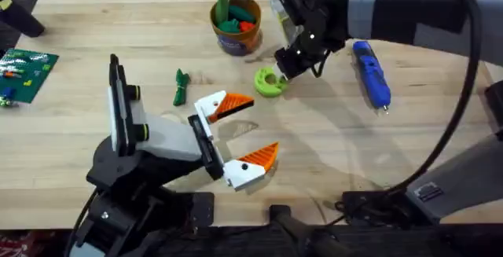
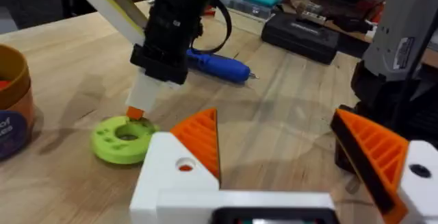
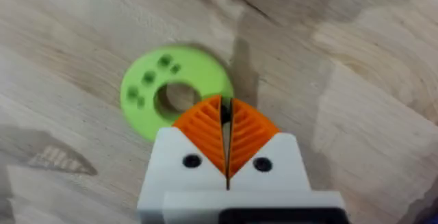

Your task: Pick up the gripper from the table and insert it into the empty holder that is missing its gripper. Then pick up a screw, insert it into the mounting hole, and use the screwdriver to tighten it. Finally, clean up the table by picking up the vegetable and placing it into the bucket.

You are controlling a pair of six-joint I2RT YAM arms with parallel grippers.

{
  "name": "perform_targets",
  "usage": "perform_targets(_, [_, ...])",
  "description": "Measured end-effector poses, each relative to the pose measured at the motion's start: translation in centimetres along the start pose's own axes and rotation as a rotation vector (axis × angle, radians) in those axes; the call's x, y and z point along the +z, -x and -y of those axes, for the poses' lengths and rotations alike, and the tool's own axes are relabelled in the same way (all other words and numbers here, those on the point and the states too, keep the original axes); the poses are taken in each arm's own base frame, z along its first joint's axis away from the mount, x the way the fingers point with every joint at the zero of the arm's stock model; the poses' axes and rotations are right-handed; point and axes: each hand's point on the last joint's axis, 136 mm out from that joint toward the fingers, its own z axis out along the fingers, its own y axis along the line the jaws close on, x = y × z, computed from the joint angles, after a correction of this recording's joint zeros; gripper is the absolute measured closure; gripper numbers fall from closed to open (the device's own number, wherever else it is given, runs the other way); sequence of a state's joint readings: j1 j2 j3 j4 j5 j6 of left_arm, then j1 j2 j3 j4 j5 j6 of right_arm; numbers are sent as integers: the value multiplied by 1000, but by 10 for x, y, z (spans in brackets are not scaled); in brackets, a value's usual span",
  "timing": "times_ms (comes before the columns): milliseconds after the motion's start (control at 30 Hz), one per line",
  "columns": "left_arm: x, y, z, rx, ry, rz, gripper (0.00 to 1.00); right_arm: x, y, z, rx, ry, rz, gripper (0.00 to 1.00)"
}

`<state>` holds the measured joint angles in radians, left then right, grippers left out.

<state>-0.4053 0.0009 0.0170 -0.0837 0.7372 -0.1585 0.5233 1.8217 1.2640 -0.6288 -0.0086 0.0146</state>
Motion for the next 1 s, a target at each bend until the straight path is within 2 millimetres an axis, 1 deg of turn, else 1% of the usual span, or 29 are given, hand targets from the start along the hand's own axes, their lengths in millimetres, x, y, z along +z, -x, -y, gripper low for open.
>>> perform_targets(367, [0,0,0,0,0,0,19,0,-1,0,0,-1,-5,994])
perform_targets(500, [0,0,0,0,0,0,19,-4,-9,0,2,-2,-47,995])
perform_targets(567, [0,0,0,0,0,0,19,-7,-14,1,3,-5,-76,995])
perform_targets(633, [0,0,0,0,0,1,19,-13,-14,0,0,-6,-89,995])
perform_targets(800, [0,0,0,0,0,1,19,-36,3,4,-14,-41,-67,995])
perform_targets(900, [0,0,0,0,0,0,19,-49,7,8,-33,-100,-64,995])
perform_targets(933, [0,0,0,0,0,0,19,-54,10,7,-67,-159,-57,995])
perform_targets(1000, [0,0,0,0,0,0,19,-55,14,4,-93,-194,-40,995])
